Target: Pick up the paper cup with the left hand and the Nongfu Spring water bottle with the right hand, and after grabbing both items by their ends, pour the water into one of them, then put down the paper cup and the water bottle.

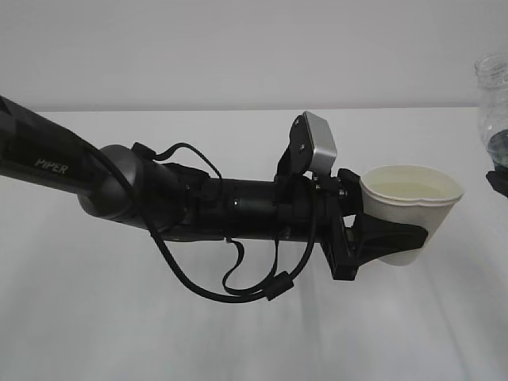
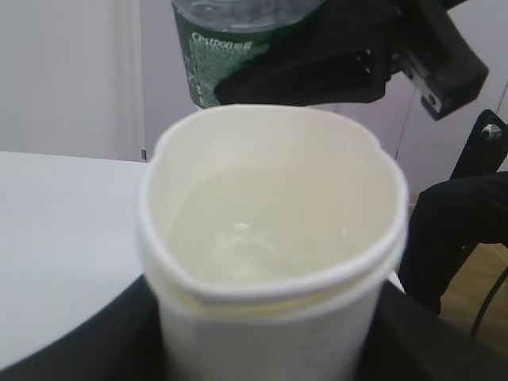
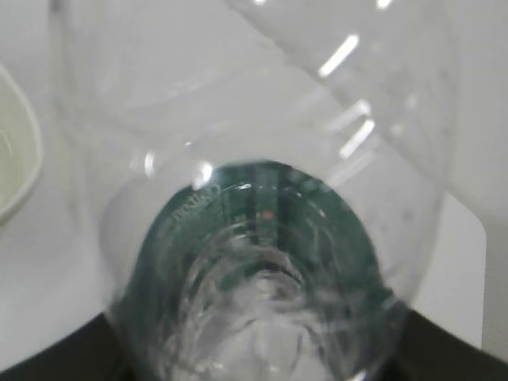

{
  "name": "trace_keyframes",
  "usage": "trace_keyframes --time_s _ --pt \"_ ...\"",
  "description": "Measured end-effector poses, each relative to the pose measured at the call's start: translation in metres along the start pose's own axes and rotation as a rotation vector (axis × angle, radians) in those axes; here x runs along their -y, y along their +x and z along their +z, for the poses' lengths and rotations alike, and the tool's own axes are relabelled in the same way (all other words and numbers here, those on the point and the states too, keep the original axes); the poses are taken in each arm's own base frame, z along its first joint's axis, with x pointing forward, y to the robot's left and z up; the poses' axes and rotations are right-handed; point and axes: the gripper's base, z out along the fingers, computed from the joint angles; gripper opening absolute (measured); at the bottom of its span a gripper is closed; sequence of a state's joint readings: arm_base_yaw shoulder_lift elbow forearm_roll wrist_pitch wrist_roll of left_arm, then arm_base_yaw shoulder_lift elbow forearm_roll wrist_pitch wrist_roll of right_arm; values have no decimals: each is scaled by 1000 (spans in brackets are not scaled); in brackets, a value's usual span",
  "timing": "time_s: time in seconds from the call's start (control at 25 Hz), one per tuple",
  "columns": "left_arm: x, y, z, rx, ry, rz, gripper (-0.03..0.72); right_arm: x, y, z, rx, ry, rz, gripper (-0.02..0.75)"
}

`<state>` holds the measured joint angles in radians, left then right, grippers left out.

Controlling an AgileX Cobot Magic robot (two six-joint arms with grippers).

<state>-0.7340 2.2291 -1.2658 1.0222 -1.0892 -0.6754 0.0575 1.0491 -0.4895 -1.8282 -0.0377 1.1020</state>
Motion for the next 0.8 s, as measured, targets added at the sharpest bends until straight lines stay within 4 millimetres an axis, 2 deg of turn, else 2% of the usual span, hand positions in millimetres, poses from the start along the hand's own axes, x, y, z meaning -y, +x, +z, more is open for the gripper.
trace_keyframes --time_s 0.56,0.8 --pt "-18 0 -15 2 -56 15 421 -3 -2 4 7 -42 11 361" --pt "-18 0 -15 2 -56 15 421 1 -5 4 17 -33 10 361"
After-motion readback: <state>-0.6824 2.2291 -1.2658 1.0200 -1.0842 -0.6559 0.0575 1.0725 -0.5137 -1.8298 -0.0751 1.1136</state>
